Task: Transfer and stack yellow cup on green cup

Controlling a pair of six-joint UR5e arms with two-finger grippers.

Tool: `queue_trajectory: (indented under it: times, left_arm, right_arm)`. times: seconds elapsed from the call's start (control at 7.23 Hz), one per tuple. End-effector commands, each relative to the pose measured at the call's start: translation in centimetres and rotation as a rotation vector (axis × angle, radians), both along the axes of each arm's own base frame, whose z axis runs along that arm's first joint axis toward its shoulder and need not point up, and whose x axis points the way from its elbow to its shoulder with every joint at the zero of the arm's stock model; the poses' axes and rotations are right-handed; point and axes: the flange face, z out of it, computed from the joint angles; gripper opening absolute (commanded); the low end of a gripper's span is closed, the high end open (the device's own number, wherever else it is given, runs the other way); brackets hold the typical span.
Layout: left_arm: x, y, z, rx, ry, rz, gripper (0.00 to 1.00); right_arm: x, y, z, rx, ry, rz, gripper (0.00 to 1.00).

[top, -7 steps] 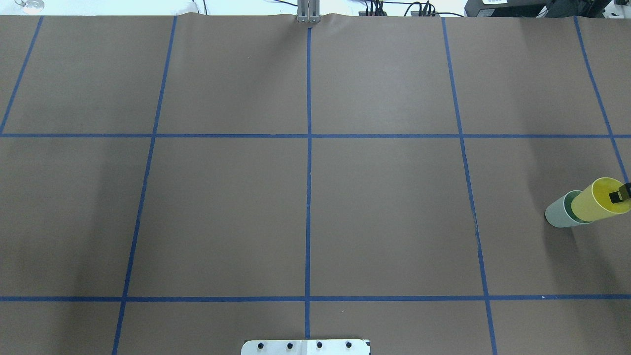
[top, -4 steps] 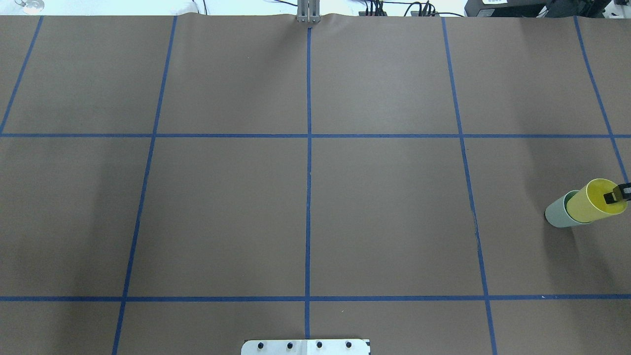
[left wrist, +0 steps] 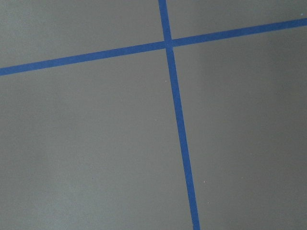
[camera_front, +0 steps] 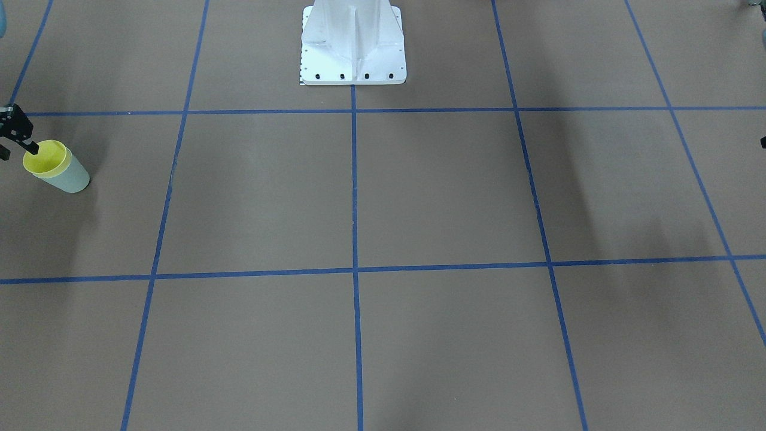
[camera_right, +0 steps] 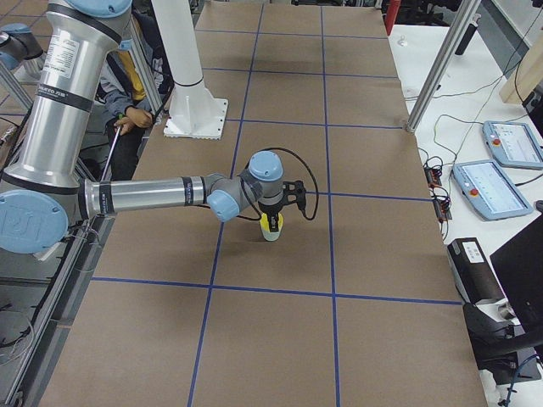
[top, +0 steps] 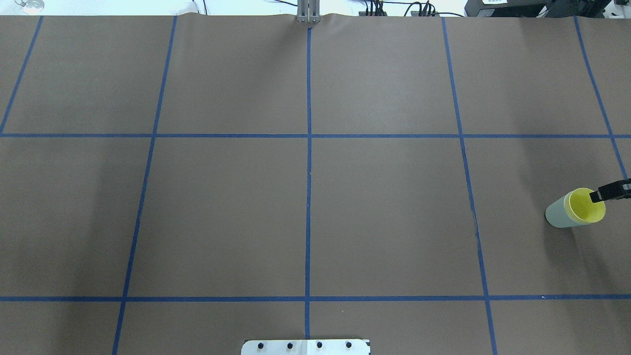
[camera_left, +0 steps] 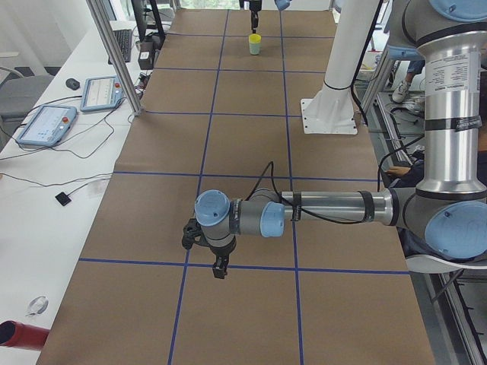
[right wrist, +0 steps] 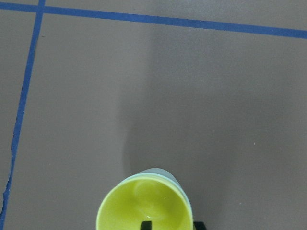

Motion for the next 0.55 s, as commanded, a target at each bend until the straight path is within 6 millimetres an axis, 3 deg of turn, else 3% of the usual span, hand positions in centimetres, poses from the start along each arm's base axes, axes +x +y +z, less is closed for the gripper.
queue_trajectory:
  times: [0.0, 0.14, 0.42]
  left_arm:
    - [0.0, 0.0, 0.0, -0.002, -0.002, -0.002, 1.00]
    - [0.0, 0.0, 0.0, -0.003, -0.002, -0.003, 1.00]
    - [0.1, 0.0, 0.0, -0.006, 0.000, -0.003, 1.00]
  right_arm:
    - [2.1, -1.4, 0.3, -0.023, 0.018, 0.039, 1.00]
    - [4.2, -2.6, 0.5, -0.014, 0.048, 0.032, 1.00]
    - [12.1, -5.3, 0.8, 0.025, 0.131, -0.041, 1.00]
